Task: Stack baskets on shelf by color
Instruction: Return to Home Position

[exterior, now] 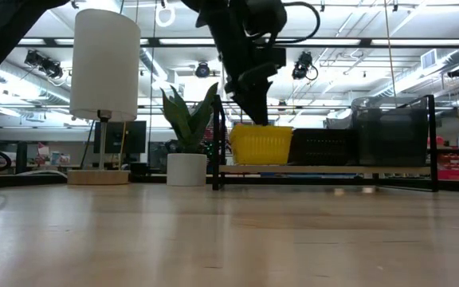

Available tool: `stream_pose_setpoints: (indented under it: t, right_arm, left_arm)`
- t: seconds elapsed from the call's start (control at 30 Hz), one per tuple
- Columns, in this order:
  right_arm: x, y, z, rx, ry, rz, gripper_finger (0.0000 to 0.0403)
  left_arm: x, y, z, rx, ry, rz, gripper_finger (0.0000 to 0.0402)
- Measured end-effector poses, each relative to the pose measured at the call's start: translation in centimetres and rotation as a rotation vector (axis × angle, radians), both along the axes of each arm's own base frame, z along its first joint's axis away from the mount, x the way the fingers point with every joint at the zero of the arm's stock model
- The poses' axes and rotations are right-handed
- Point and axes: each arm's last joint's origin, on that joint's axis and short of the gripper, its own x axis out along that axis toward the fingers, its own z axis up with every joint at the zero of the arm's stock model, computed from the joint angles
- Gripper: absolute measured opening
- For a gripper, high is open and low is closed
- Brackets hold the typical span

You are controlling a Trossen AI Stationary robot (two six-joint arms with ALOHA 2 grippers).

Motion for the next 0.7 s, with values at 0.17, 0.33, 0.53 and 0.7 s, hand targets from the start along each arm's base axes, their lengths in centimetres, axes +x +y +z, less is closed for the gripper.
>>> stream_pose_setpoints:
  t: [0.17, 0.33, 0.53, 0.7]
  right_arm:
    - [-0.8, 0.0, 0.3, -0.018, -0.016, 0.002, 0.0154]
    - [-1.2, -0.1, 0.4, -0.019, -0.021, -0.008, 0.0154]
    - [-1.2, -0.1, -0.2, -0.018, 0.036, -0.008, 0.0154]
    - [-1.3, -0.1, -0.9, -0.017, 0.061, -0.007, 0.0154]
  left_arm:
    - [0.0, 0.0, 1.1, -0.002, -0.040, 0.014, 0.0188]
    - [-0.2, 0.1, 1.6, 0.018, -0.034, -0.019, 0.0167]
    - [-0.1, 0.3, 1.6, 0.018, -0.049, -0.018, 0.0150]
    - [0.2, 0.1, 2.4, 0.001, -0.126, -0.017, 0.0138]
